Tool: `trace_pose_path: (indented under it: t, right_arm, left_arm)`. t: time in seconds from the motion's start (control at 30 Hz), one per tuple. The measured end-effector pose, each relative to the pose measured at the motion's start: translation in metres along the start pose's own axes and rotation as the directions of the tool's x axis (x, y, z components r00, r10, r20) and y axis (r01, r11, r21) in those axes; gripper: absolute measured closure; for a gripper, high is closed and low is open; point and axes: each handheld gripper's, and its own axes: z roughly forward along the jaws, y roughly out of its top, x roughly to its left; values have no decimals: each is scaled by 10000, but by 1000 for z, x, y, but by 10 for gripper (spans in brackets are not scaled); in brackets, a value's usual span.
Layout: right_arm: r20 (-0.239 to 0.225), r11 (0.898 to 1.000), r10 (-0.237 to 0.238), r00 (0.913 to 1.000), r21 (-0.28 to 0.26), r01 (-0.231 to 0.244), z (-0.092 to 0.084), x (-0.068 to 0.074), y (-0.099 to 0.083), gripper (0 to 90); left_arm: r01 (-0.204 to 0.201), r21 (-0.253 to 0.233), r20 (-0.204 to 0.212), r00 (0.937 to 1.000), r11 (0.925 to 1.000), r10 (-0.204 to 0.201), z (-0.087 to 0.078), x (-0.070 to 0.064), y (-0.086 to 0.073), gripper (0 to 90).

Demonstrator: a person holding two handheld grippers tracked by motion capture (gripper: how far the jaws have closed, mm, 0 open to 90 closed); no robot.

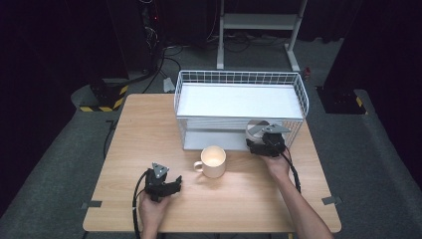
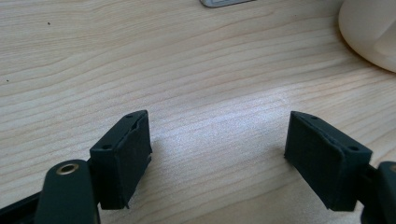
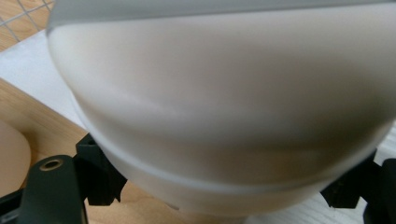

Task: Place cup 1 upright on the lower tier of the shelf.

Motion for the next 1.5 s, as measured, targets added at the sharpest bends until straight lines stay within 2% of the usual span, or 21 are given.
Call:
trace_pose_path:
  t: [0.17,0.33,0.57,0.67,0.83,1.07,1.13,1.3,1.5]
  right_arm:
    - [83,9999,130,9999,-5,-130,3,0,2,185]
    - [67,10000,50,10000,-59,-49,3,-2,2,181]
    - [19,9999,127,9999,80,-128,3,-2,1,136]
    - [53,9995,253,9997,211,-254,3,-1,1,129]
    - [82,9996,203,9998,210,-204,2,-1,-2,129]
    - [144,9990,284,9995,334,-288,-1,-1,-9,150]
    - [131,9985,435,9990,338,-439,-2,0,-12,170]
    - [215,9985,473,9987,263,-478,-6,2,-18,224]
    - [333,9982,507,9982,292,-516,-6,4,-21,232]
  left_arm:
    - [16,-34,8,10000,10000,-16,0,0,0,226]
    - [-2,-32,12,10000,10000,2,0,0,0,226]
    - [62,-4,63,10000,10000,-62,0,1,0,229]
    - [61,-3,61,10000,10000,-61,0,1,0,229]
    - [42,-30,40,10000,10000,-42,0,1,0,229]
    - [-10,-11,21,10000,10000,10,0,0,0,229]
    - [-10,-12,23,10000,10000,10,0,0,0,229]
    - [-49,0,7,10000,10000,49,0,1,0,229]
    - [-48,1,9,10000,10000,48,0,1,0,229]
